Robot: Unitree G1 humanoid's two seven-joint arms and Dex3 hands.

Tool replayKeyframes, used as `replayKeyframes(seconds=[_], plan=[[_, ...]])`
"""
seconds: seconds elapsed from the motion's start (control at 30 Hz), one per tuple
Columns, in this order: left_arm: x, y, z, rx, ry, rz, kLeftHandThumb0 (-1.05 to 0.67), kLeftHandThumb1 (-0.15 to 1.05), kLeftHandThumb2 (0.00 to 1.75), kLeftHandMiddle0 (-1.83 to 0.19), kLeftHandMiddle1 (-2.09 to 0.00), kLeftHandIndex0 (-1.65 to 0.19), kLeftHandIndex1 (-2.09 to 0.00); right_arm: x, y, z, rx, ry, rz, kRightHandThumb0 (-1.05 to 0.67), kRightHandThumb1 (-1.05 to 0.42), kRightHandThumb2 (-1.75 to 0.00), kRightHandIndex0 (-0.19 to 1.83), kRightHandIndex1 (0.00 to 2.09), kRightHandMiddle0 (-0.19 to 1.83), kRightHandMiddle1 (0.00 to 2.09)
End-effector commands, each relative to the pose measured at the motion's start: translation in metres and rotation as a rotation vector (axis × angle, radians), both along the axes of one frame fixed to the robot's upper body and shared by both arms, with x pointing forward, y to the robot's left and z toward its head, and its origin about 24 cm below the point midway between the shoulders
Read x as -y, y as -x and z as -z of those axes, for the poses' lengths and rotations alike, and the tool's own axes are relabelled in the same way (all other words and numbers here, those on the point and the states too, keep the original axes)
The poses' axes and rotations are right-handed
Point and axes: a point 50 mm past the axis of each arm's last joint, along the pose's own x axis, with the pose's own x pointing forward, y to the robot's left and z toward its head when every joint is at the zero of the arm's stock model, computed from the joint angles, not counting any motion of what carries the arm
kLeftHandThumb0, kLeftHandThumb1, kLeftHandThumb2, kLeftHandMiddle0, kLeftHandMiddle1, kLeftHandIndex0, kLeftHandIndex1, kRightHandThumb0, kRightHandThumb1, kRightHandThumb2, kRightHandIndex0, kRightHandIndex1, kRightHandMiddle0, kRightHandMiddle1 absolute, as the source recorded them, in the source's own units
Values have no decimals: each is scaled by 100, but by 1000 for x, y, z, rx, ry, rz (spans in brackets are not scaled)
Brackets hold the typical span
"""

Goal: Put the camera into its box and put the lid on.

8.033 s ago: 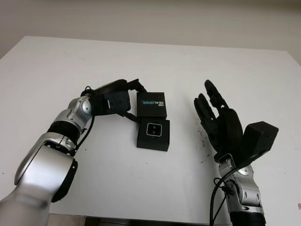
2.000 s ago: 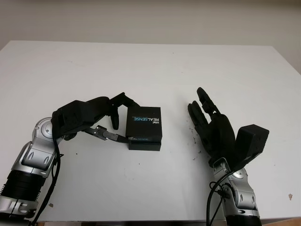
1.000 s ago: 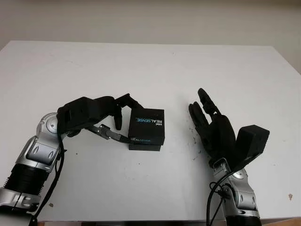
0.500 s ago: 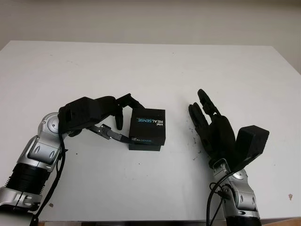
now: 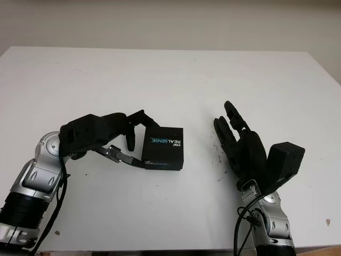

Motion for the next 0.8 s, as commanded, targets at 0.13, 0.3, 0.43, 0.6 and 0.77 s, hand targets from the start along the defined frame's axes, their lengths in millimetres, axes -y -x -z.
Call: replayKeyframes(seconds=[0.13, 0.3, 0.43, 0.6, 0.77], plan=[[-7, 2, -1, -5, -13, -17, -36, 105, 32, -69, -209, -39, -209, -1, 0, -5, 28, -8, -5, -48, -105, -19, 6, 5, 11, 6], [-6, 2, 1, 2, -8, -19, -36, 105, 31, -69, -209, -39, -209, 0, 0, -5, 25, -2, -4, -48, -105, -20, 5, 5, 11, 5], [-4, 1, 1, 16, 6, -32, -36, 105, 31, -69, -209, -36, -209, 0, 0, -5, 19, -1, -1, -49, -105, -19, 7, 6, 13, 6], [3, -1, 1, 70, 29, -52, -35, 105, 33, -70, -209, -38, -209, 0, 1, -4, 20, 2, -12, -48, -105, -20, 7, 6, 12, 6], [7, -1, 1, 124, 41, -51, -34, 105, 33, -72, -209, -37, -209, 0, 1, -4, 18, -2, -16, -49, -105, -20, 6, 6, 12, 6]])
